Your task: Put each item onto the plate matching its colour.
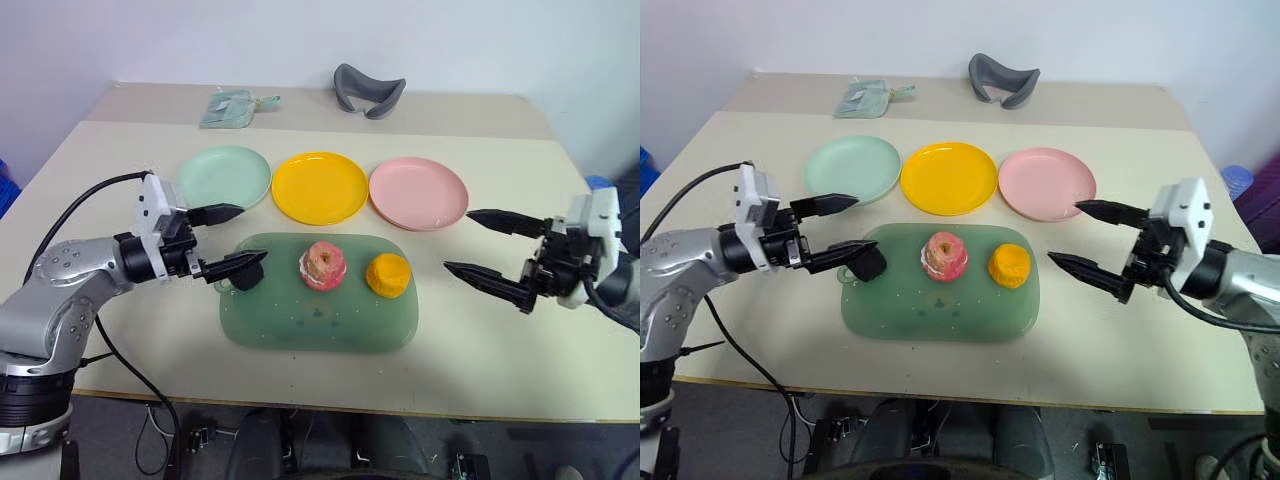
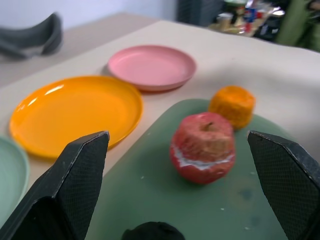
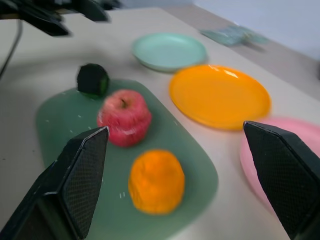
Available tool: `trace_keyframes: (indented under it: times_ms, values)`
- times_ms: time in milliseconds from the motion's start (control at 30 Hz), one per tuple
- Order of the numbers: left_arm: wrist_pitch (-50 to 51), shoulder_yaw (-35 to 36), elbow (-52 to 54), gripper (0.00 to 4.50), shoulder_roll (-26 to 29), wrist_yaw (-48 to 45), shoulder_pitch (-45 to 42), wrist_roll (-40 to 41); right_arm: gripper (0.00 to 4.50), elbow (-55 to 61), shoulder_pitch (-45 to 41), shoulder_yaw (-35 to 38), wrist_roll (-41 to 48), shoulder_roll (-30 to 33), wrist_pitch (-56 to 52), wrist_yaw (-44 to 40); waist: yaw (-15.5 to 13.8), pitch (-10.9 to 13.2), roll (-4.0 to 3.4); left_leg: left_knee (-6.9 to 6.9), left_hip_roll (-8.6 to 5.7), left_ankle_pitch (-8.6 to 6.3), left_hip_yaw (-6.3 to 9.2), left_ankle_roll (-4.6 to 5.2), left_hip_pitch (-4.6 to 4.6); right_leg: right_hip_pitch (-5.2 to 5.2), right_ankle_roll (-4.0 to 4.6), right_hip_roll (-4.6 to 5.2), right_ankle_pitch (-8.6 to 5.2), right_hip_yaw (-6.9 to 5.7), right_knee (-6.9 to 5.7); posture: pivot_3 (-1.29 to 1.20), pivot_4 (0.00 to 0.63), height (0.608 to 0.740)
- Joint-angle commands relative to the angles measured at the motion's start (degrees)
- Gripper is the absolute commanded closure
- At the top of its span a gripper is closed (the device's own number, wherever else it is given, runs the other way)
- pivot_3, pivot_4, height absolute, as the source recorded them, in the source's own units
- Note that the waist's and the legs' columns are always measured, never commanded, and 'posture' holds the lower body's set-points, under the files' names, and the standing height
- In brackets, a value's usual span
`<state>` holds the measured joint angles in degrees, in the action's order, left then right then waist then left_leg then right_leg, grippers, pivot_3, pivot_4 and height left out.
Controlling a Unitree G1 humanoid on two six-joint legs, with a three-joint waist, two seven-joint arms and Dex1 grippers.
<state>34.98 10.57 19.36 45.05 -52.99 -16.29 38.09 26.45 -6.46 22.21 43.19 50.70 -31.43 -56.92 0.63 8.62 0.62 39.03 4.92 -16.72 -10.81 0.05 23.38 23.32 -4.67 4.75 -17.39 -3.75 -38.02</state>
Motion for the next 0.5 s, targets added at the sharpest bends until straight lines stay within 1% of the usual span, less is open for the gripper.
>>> trace_keyframes:
  times_ms: [33, 167, 267, 367, 500]
  values:
    - [1.53, -0.96, 1.40, 0.00, 0.49, 2.18, -1.38, -0.99, 0.12, -1.75, -6.11, -4.93, -0.06, -0.91, 2.49, -2.75, 0.02, 0.00, 0.00, 0.00, 0.00, 0.00, 0.00, 0.00, 0.00, 0.00, 0.00, 0.00, 0.00, 0.00, -0.01, 0.00, 0.150, 0.740]
    - [3.05, -3.32, 1.17, 0.00, 0.61, 4.35, -2.27, -3.41, 0.12, -4.22, -12.19, -11.18, -1.14, -3.17, 4.18, -5.44, -0.12, 0.00, 0.01, 0.00, 0.00, 0.00, 0.00, 0.00, 0.02, 0.02, 0.00, 0.00, 0.00, -0.01, 0.00, 0.00, 0.150, 0.740]
    - [3.34, -5.06, 1.06, 0.00, 1.58, 4.35, -0.92, -5.62, 0.12, -6.10, -16.00, -15.27, -2.46, -5.04, 5.29, -7.53, -0.01, 0.01, 0.01, 0.01, 0.00, 0.00, -0.02, 0.00, 0.01, 0.02, 0.00, 0.00, 0.00, -0.01, -0.01, 0.00, 0.150, 0.740]
    - [3.91, -6.27, 0.81, 0.00, 2.50, 4.06, 0.50, -6.81, 0.12, -8.15, -17.54, -17.67, -4.74, -5.59, 6.96, -8.98, -0.06, 0.01, 0.00, -0.01, 0.01, 0.00, -0.03, 0.00, 0.03, 0.06, 0.00, 0.00, 0.00, -0.01, -0.01, 0.00, 0.150, 0.740]
    - [4.48, -9.19, -0.24, 0.00, 2.38, 5.13, 0.86, -9.53, 0.12, -10.34, -18.92, -20.71, -8.45, -6.62, 10.29, -10.30, -0.15, 0.01, 0.00, 0.01, 0.00, 0.00, -0.03, 0.00, 0.03, 0.05, 0.00, 0.02, 0.00, -0.02, -0.01, 0.00, 0.150, 0.740]
